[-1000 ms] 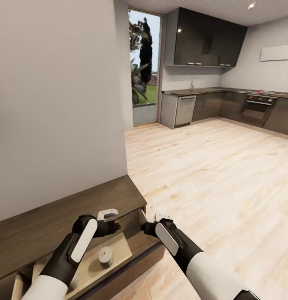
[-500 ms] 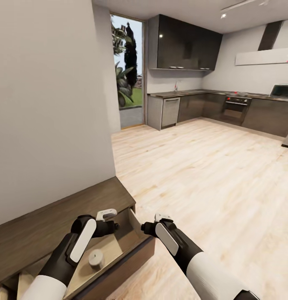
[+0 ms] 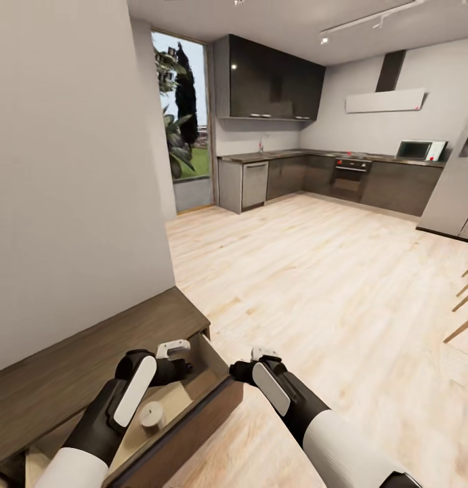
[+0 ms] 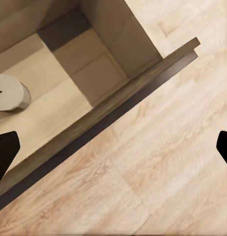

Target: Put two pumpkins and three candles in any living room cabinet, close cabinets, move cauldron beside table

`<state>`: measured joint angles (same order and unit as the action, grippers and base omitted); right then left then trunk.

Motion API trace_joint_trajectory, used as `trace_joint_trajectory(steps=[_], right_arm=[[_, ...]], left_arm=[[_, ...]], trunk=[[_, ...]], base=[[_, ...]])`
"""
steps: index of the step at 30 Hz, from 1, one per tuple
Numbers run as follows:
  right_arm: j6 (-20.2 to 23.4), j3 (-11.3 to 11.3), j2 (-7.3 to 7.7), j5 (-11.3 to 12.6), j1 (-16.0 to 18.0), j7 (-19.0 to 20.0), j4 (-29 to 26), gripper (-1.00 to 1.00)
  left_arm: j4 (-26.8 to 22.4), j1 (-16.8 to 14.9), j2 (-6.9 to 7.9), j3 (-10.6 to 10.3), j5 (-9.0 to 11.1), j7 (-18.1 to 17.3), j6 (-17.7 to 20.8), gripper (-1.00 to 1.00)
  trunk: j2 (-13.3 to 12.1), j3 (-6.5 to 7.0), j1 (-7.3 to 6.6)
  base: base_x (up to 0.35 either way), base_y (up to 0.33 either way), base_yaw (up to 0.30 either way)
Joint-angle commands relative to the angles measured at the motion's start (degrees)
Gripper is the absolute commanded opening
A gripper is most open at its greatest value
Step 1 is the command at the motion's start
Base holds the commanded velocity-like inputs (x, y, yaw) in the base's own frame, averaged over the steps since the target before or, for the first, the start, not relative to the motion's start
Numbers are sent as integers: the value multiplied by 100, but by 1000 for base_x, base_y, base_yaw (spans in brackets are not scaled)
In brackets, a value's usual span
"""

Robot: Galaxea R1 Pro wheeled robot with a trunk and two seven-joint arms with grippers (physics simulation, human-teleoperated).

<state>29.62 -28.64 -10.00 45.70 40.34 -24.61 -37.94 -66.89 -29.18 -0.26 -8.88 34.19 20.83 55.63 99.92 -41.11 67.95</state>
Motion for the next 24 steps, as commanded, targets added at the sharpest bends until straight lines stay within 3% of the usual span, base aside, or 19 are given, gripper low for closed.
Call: trace_joint_trajectory(steps=[1, 24], right_arm=[[0, 1, 0, 0, 0, 0, 0, 100], [0, 7, 0, 0, 1, 0, -1, 100]], left_arm=[[0, 0, 0, 0, 0, 0, 0, 100], [0, 0, -1, -8, 0, 0, 0, 100]], trunk=[[0, 7, 0], [0, 162, 0]], base=[[-121, 98, -213], [-8, 7, -221]])
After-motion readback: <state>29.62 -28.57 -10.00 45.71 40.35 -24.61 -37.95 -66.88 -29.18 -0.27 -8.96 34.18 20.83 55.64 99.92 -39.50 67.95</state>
